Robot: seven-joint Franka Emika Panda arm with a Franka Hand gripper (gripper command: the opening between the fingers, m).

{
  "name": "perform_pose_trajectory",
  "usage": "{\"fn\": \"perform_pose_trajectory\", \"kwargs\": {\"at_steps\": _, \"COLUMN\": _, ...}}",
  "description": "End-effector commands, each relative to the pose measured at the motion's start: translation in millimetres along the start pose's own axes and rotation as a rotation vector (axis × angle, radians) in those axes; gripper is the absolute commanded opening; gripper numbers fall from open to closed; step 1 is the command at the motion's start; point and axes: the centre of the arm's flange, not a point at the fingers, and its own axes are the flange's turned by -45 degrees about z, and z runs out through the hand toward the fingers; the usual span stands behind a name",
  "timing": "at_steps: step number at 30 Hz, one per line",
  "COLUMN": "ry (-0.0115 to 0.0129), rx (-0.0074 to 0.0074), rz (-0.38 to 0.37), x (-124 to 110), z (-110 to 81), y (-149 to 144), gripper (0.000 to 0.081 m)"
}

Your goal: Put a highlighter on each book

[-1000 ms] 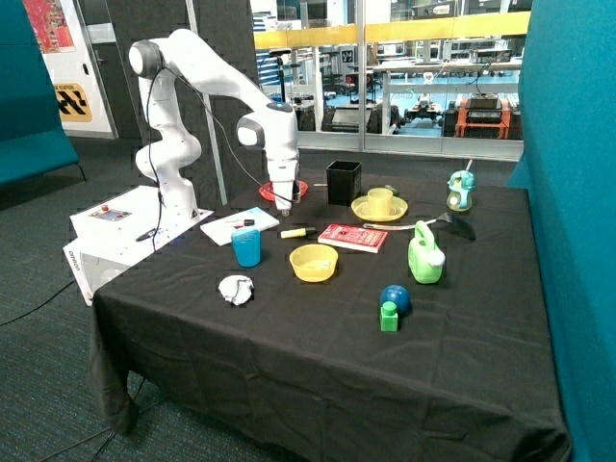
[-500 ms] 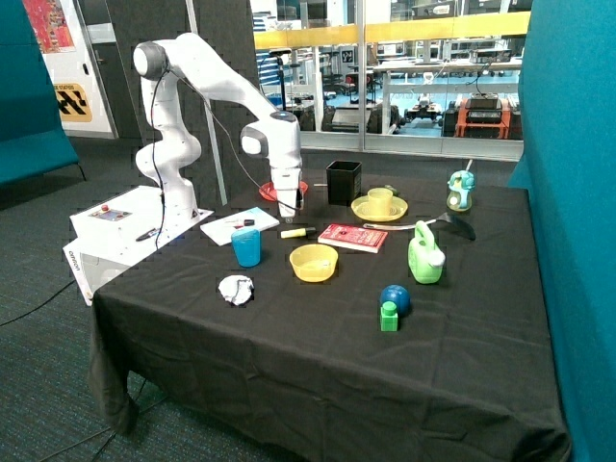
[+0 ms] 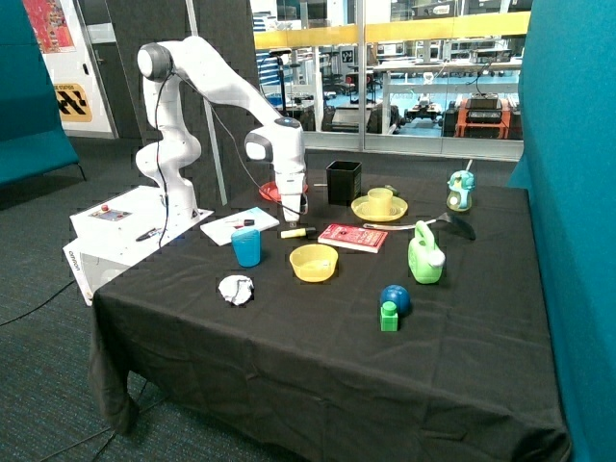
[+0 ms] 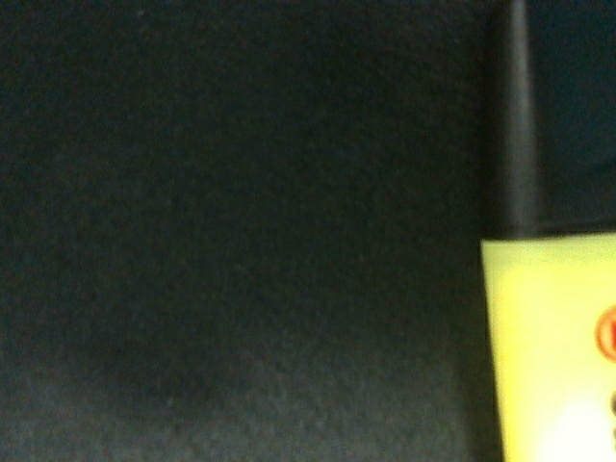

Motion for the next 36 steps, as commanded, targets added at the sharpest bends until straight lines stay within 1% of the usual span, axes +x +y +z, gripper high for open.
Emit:
{"fn": "perform_pose_trajectory", "kwargs": {"at_steps": 1, "ry": -0.0027, "rx": 0.0, "rz": -0.003, "x": 7.7, "z": 9.2, "y": 0.1, "gripper": 0.0459}}
{"fn": "perform_pose_trajectory", "kwargs": {"at_steps": 19, "ry": -0.0027, "rx": -0.0001, "rz": 0.007, "x": 15.2, "z": 24.0, "y": 4.3, "gripper": 0.0425}}
{"fn": "perform_pose_trajectory", "kwargs": {"at_steps": 36, "ry": -0.0027, "rx": -0.0001, "rz": 0.012, "x": 21.6, "z": 27.5, "y": 4.5, "gripper": 0.0391}}
